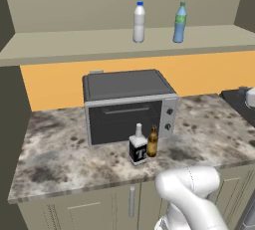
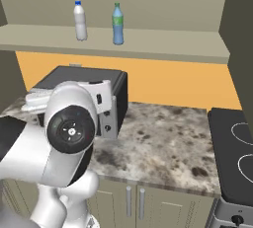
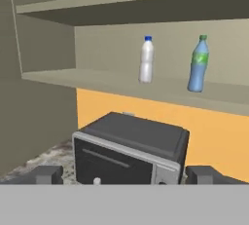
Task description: Sort all alcoholic drinks to one cabinet, and non-alcoholic drinks to the other.
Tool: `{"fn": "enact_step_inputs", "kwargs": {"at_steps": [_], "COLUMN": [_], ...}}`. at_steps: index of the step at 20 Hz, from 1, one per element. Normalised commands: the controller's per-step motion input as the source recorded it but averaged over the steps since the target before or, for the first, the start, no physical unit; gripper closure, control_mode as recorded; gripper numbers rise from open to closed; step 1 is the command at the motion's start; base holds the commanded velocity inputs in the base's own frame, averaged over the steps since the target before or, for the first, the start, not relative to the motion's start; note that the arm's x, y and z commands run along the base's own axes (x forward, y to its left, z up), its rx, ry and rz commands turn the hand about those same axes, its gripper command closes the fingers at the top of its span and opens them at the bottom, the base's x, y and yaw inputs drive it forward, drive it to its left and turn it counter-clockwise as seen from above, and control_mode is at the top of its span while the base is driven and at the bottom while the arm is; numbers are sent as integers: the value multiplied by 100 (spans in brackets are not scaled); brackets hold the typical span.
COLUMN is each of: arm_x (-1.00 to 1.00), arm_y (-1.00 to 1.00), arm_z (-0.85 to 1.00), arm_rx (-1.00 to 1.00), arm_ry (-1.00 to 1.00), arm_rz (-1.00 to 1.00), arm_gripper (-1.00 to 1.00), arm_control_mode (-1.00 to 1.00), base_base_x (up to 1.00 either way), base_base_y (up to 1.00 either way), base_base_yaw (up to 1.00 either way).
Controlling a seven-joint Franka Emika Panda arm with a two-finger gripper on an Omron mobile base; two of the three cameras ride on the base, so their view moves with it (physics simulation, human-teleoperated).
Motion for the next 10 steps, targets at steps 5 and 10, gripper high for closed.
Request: {"fn": "enact_step_inputs", "kwargs": {"at_steps": [5, 10], "arm_x": [-1, 0], "arm_y": [31, 28], "arm_z": [-65, -58], "arm_rx": [0, 0], "arm_ry": [0, 0], "arm_rz": [25, 24], "arm_gripper": [-100, -100], "arm_control_mode": [-100, -100], "base_base_x": [0, 0], "base_base_y": [0, 0], "base_base_yaw": [0, 0]}}
